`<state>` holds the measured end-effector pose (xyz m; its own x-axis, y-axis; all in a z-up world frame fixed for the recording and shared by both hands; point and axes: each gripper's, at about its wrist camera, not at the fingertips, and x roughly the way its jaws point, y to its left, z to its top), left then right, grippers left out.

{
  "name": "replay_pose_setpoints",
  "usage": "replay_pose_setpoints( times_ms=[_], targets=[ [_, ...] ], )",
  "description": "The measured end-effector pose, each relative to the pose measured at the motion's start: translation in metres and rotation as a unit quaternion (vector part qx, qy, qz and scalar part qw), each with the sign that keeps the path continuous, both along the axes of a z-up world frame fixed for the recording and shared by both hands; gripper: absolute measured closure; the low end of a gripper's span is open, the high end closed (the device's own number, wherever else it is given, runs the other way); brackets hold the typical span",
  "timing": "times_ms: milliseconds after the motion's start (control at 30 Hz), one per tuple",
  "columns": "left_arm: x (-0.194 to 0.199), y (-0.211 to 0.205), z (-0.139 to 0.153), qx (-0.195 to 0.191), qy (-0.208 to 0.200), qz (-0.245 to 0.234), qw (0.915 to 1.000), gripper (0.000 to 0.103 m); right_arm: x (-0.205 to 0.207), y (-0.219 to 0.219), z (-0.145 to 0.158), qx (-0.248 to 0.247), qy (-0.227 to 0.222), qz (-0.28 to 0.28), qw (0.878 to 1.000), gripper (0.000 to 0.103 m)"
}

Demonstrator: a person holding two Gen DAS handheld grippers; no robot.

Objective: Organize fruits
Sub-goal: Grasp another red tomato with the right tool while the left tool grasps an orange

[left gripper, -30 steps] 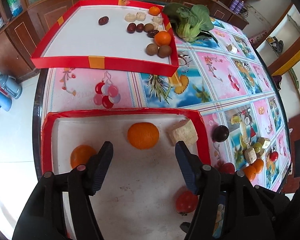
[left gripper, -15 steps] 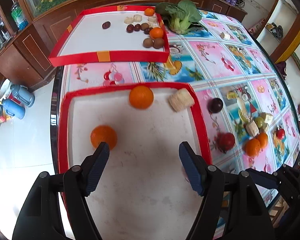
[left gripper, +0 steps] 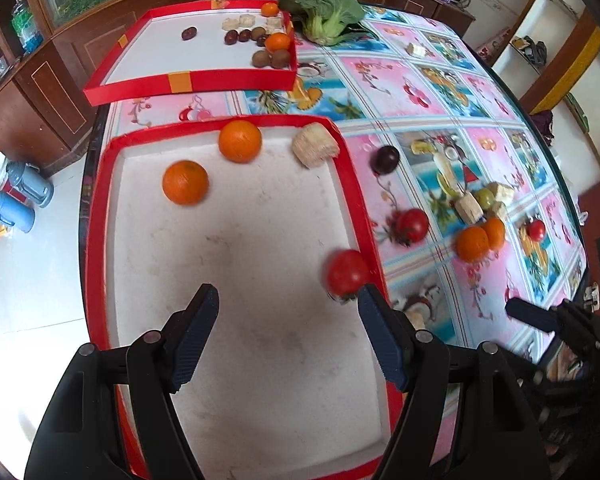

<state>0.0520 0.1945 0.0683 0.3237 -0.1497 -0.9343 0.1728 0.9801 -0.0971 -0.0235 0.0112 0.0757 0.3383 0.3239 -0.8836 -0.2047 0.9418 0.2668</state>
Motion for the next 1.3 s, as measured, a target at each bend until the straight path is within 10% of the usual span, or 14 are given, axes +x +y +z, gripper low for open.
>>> replay_pose_setpoints(
  times_ms=[867, 1300],
  targets=[
    [-0.017, -0.120, -0.012, -0.014, 0.024, -0.120, 0.9923, 0.031, -0.031, -0.161, -0.017, -0.008, 0.023, -0.194, 0.981, 0.043],
    [0.016, -0.165, -0.040, -0.002, 0.037, -0.123, 0.9918, 0.032, 0.012, -0.196, -0.026, -0.032, 0.012, -0.183, 0.983, 0.043]
  ],
)
